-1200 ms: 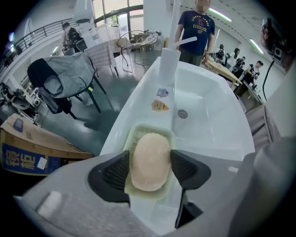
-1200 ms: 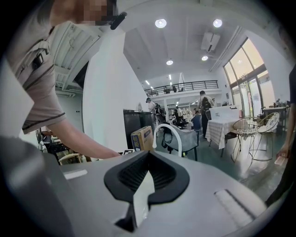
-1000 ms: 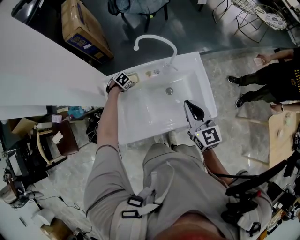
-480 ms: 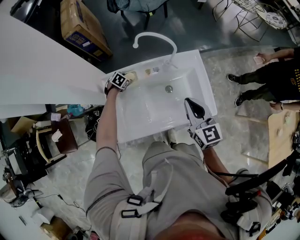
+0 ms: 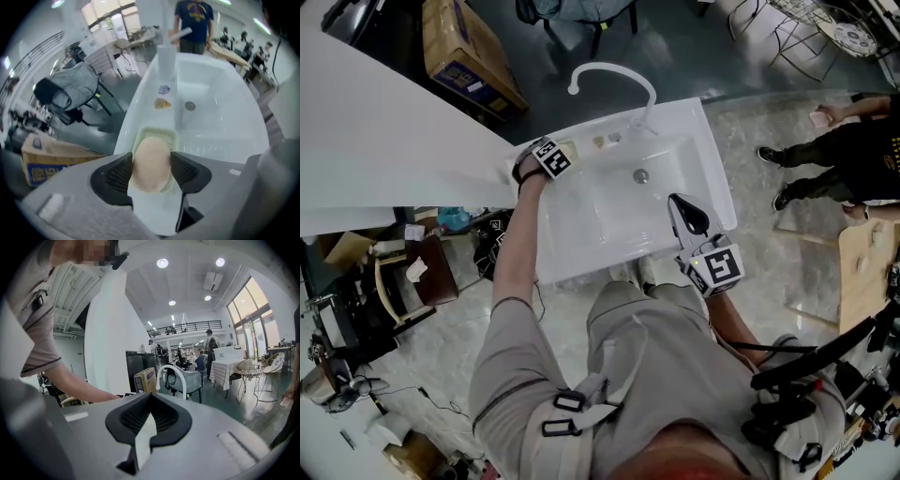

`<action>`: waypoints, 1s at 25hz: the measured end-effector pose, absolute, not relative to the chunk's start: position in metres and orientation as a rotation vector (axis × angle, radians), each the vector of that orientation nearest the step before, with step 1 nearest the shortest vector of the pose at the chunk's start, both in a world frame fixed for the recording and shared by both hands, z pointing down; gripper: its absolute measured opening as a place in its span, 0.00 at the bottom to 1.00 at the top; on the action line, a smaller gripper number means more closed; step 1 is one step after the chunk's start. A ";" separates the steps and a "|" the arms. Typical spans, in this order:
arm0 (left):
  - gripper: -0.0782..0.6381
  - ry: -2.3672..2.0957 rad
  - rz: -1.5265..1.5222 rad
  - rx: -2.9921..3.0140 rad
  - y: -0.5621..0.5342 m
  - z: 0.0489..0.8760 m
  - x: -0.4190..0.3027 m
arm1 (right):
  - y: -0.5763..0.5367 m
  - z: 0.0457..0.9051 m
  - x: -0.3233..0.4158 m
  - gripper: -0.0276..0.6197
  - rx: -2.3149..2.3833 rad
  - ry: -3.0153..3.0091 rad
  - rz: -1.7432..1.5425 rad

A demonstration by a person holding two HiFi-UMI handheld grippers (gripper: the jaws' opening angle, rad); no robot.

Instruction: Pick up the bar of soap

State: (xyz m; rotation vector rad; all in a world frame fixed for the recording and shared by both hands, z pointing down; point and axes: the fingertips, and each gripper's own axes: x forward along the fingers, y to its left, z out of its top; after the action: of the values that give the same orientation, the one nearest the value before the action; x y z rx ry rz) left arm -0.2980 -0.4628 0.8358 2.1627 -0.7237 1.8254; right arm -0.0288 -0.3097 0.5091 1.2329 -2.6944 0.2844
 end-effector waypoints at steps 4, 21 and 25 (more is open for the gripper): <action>0.46 -0.743 1.902 2.114 -0.466 0.853 -0.294 | -0.310 0.510 -0.030 0.05 1.234 -2.690 0.300; 0.38 -0.788 1.710 2.131 -0.456 0.854 -0.313 | -0.310 0.509 -0.027 0.05 1.239 -2.687 0.282; 0.39 -0.650 1.829 2.099 -0.460 0.853 -0.316 | -0.306 0.513 -0.027 0.05 1.232 -2.682 0.287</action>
State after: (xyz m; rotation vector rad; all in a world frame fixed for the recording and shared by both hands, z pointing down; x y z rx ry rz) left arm -0.3161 -0.4603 0.8530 2.0989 -0.6499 1.8287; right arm -0.0273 -0.3062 0.5132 1.2316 -2.6820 0.2867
